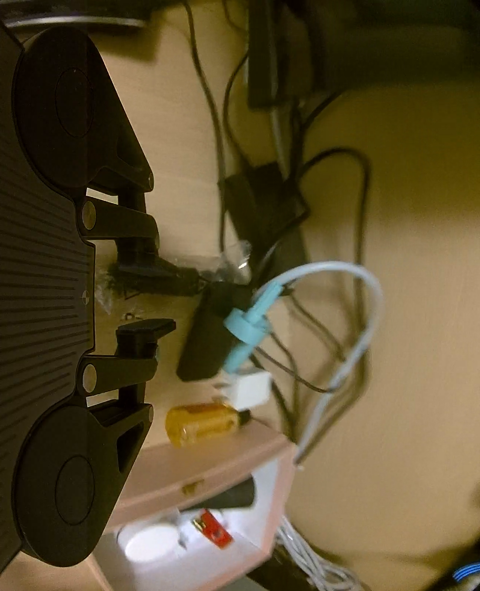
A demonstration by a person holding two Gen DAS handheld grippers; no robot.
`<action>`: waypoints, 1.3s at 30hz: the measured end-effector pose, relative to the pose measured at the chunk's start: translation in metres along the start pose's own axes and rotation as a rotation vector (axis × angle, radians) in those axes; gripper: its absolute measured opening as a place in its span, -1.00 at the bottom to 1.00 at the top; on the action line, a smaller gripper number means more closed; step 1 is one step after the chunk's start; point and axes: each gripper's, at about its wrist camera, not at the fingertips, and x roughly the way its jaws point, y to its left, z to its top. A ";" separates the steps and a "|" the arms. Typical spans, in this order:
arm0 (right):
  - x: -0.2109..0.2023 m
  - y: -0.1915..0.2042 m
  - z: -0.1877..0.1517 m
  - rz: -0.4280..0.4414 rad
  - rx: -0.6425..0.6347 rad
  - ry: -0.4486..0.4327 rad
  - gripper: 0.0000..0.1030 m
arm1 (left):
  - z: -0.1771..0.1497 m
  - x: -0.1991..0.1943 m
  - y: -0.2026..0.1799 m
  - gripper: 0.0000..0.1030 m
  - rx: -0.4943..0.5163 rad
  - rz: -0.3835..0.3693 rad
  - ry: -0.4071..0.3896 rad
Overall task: Organize rigid objects
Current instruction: 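Grasp the black item in the clear plastic bag with the left gripper, then lift the bagged item with left gripper while right gripper moves toward white adapter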
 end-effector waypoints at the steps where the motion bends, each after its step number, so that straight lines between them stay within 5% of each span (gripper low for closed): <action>1: -0.002 0.001 -0.004 0.005 0.006 0.007 0.28 | 0.001 0.006 -0.003 -0.30 0.010 0.008 0.002; 7: -0.003 0.006 -0.014 -0.002 0.004 0.058 0.28 | -0.002 0.029 -0.005 -0.20 0.032 0.051 -0.018; 10: -0.003 0.011 -0.012 -0.003 -0.027 0.066 0.28 | -0.008 0.023 -0.004 -0.34 0.048 0.042 -0.024; 15: -0.002 0.022 -0.002 0.006 -0.076 0.034 0.28 | -0.036 -0.009 0.010 -0.54 0.011 -0.035 0.004; 27: 0.034 0.078 0.026 0.123 -0.163 -0.005 0.28 | -0.152 -0.122 0.043 -0.55 -0.141 0.000 0.018; 33: 0.055 0.096 0.041 0.144 -0.147 -0.021 0.28 | -0.176 -0.145 0.046 -0.55 -0.184 0.022 0.017; 39: 0.075 0.130 0.075 0.097 -0.290 -0.135 0.27 | -0.188 -0.151 0.047 -0.55 -0.203 0.024 0.006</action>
